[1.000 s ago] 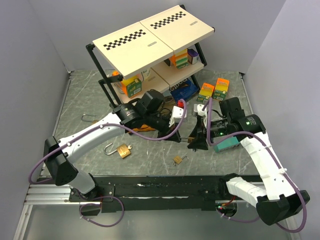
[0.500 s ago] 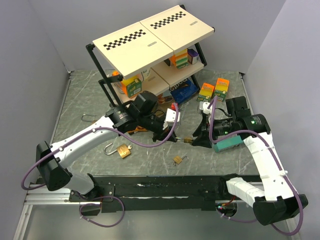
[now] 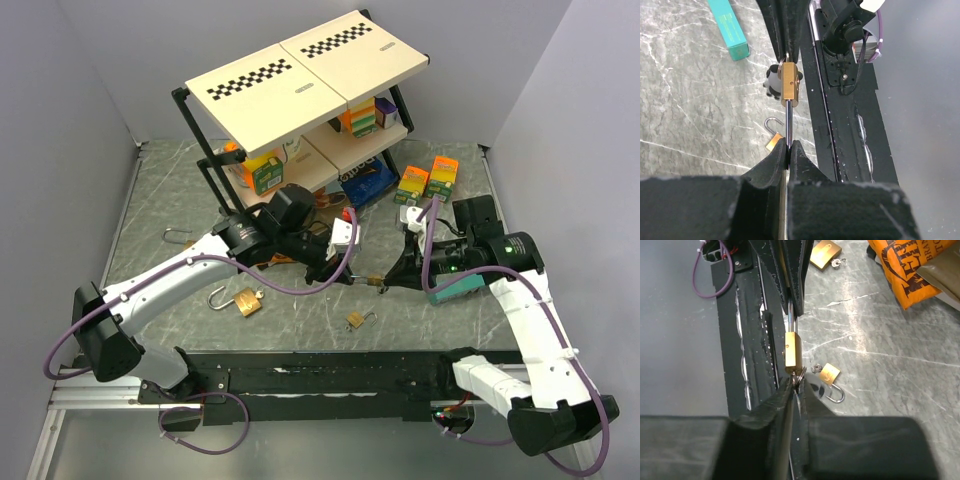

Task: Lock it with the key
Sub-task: Lock the lock, then place the key at the center of the board.

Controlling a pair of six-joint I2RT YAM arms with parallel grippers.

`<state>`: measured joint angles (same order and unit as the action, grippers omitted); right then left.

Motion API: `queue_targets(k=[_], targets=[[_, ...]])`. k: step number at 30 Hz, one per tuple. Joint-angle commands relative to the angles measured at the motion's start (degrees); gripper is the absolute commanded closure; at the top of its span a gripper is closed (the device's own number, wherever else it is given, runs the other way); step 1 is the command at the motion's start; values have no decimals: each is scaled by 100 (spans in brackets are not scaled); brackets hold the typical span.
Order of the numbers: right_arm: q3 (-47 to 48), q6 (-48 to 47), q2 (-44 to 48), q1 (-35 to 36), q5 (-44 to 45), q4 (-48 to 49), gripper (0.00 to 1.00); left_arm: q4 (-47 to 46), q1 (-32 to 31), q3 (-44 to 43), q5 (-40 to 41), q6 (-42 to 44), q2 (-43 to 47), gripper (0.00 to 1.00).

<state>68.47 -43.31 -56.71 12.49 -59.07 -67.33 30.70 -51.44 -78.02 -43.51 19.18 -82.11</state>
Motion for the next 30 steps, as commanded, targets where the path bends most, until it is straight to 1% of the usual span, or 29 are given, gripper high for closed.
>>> queue_targets(k=[1,4,6,13,17,18,20,21,23,24,26,30], targets=[[132,-230,46,34,0,-43,100,-187,-6,58,-158,77,274,99],[35,-379,107,8,228,-105,100,-161,46,164,-158,130,300,99],[-35,-669,125,-71,334,-314,100,-169,81,208,-185,147,318,99],[88,-1548,-50,-958,194,-1052,100,-38,301,348,-264,297,318,99],[158,-1839,-287,-1511,211,-1142,100,41,354,375,-237,358,292,99],[141,-1856,-349,-1826,203,-1090,100,50,354,375,-237,376,283,99],[88,-1822,-638,-2188,237,-897,100,68,363,375,-202,411,283,99],[88,-1769,-753,-2511,299,-791,100,59,354,375,-185,402,283,99],[123,-1524,-1147,-2768,466,-371,100,77,354,349,-70,411,257,99],[140,-1453,-1271,-3031,649,-212,100,129,354,340,-27,411,222,99],[219,-1138,-1684,-3252,852,313,100,173,363,296,70,446,169,99],[412,-530,-2405,-3630,1484,1036,100,156,354,252,211,394,2,99]])
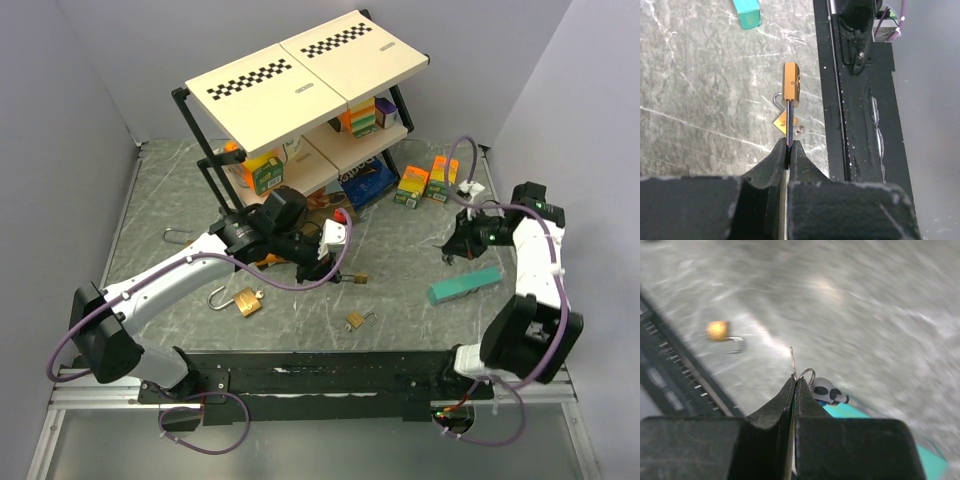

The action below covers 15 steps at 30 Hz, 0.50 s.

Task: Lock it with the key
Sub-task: Place the key at the center of the board.

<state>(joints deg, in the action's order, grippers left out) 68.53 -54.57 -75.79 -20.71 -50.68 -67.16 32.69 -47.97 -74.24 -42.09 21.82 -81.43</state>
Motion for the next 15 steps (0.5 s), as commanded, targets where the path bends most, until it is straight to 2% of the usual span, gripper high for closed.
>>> queue_targets(k=[1,9,15], targets=[[511,770,-768,-433,742,1159,100,-78,6,-126,69,112,-92,99],[1100,1272,-2113,-566,1656,1714,100,-307,6,-126,60,-64,-189,99],[1285,1598,-2773,-566,2386,2188,100,-360,6,-73,69,-91,-207,99]])
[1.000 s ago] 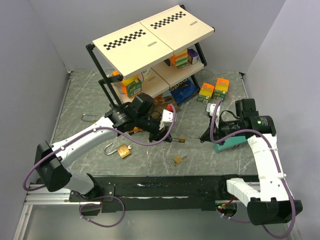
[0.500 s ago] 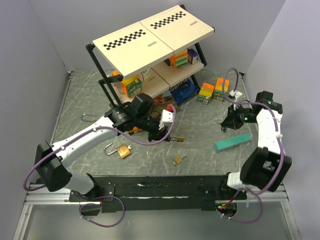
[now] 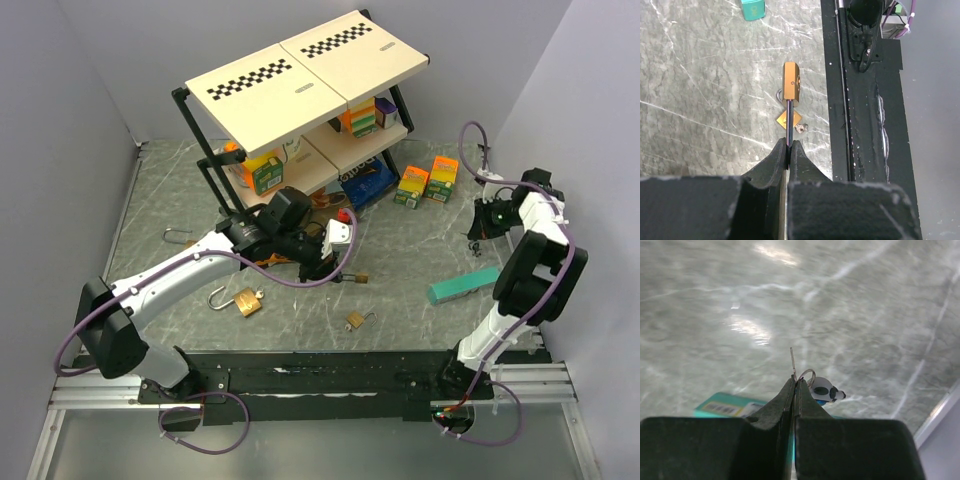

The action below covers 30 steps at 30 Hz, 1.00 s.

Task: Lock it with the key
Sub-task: Place the key at the center of the board.

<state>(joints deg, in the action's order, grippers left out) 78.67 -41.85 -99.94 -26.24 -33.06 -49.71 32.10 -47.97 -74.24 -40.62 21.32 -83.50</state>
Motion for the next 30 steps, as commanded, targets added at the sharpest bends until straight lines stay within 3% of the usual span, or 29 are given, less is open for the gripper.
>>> queue_targets(k=[1,6,11,12,15,18,22,29,30], targets=[[271,413,-429,-13,677,567,100,-292,6,-73,-78,-40,-8,99],[420,721,-859,-21,713,752,100,-362,6,-47,-60,-67,-52,99],[640,827,-1106,-21,739,797,91,-371,6,-47,-78,-128,-105,99],[736,810,-1185,-13,766,762,87,-345,15,-47,-78,-120,-105,99],[799,766,-1177,-13,766,700,53,-309,-2,-38,-43,-119,-131,99],[807,713,-966,5,687,665,38,-248,6,-117,-77,-268,-192,99],[939,581,-598,-4,355,331,37,164,6,-616,-131,-592,-516,99],[-182,-287,1517,5,-850,94,30,1543,6,-2146,-666,-1173,-1747,99],[-360,-437,1791,5,-1017,15,13,1641,-2,-2261,-875,-1252,-1983,99]])
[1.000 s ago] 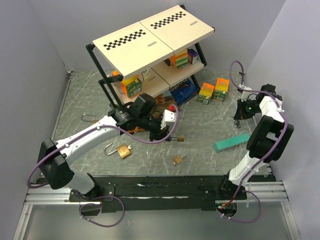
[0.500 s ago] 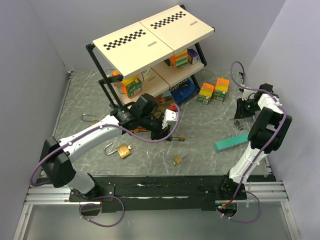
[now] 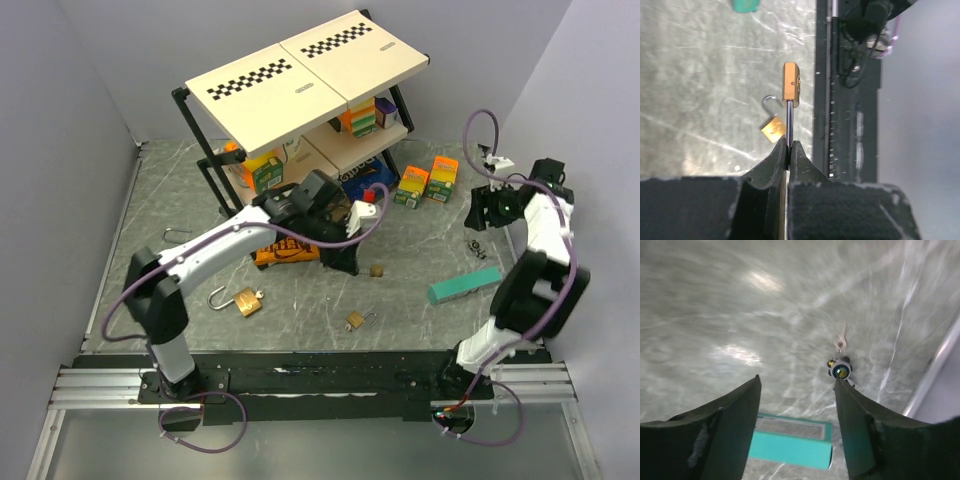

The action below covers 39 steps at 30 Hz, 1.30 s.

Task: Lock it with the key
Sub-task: Place the key at the center of the board, then place the lock at the center of the board.

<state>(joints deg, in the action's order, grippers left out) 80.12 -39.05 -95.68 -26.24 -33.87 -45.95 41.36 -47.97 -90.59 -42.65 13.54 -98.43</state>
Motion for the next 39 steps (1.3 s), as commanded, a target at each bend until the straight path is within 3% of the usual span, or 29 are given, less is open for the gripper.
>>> queue_targets(k=[1,3,8,12,14,25,34,39], targets=[[-697,-831,1916,13,-1077,-440,7,785,6,-836,-770,-562,-580,99],[-1199,-1130,2490,136,-1464,-502,1,751,6,-969,-955,-755,-729,99],[-2138,-1763,4371,689,-1991,-669,1,286,15,-909,-1236,-1854,-818,99],[-2614,-2404,5426,1610,-2158,-915,1,-58,6,-689,-1412,-2399,-827,99],[-2791,-2292,5831,2024,-2116,-697,1,-128,6,-627,-1448,-2505,-800,99],[-2887,-2572,5499,4739,-808,-459,6,-313,-2,-328,-1482,-3024,-774,99],[-3247,-2476,5156,5691,380,323,34,-252,24,-407,-1597,-3024,-862,99],[-3371,-2476,5086,5744,662,509,39,-252,50,-398,-1553,-3033,-853,99]])
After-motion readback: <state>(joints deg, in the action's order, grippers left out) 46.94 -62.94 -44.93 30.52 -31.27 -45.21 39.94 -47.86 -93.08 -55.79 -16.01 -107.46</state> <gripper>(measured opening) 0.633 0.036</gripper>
